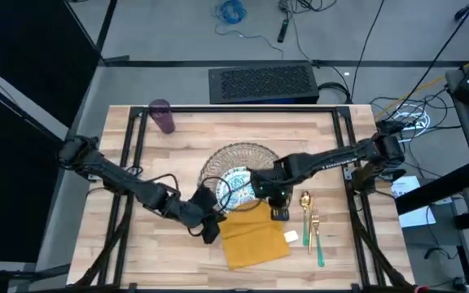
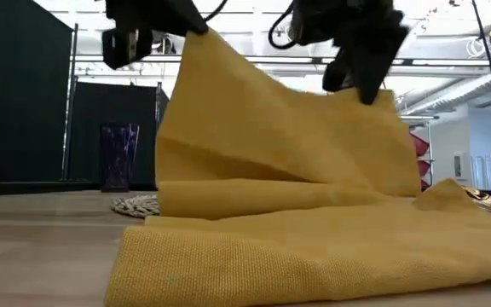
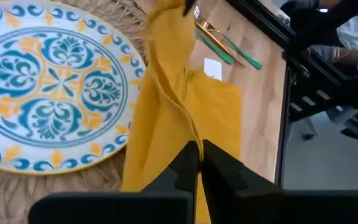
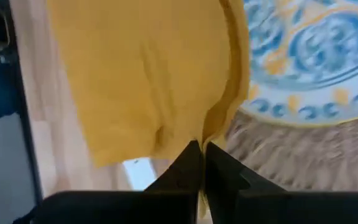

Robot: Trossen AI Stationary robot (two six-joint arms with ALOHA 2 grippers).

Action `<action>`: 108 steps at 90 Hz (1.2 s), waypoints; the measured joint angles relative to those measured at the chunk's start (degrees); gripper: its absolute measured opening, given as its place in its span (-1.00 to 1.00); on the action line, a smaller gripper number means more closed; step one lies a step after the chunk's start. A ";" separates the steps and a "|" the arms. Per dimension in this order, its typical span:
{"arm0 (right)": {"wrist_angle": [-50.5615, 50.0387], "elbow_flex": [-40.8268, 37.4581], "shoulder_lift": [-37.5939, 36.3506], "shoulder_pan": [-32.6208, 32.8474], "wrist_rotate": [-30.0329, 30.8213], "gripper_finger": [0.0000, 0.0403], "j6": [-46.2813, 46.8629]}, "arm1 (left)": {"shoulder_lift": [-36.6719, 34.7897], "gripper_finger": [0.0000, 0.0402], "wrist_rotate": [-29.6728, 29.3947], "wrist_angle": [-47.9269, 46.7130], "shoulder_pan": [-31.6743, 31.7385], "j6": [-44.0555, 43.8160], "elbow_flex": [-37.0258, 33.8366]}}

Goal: Set table place
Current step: Fold the yellow table napkin

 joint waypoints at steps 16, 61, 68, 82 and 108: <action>-5.34 5.31 -0.04 3.72 5.34 -1.00 2.95 | 0.02 -1.00 -3.86 0.11 -2.90 -3.05 0.07; -11.15 9.64 -0.04 10.03 6.88 -1.00 9.73 | 5.77 -1.00 -10.88 6.69 -9.65 -8.73 1.99; -11.64 9.64 -0.02 11.31 6.49 -1.00 11.26 | 7.92 -1.00 -11.01 6.81 -10.10 -8.76 4.06; -11.36 9.64 0.00 14.54 5.11 -1.00 14.71 | 11.59 -1.00 -10.98 6.57 -10.85 -8.56 8.03; -3.58 9.64 0.00 19.76 5.00 -1.00 20.14 | 16.25 -1.00 -11.40 6.38 -13.18 -8.89 13.39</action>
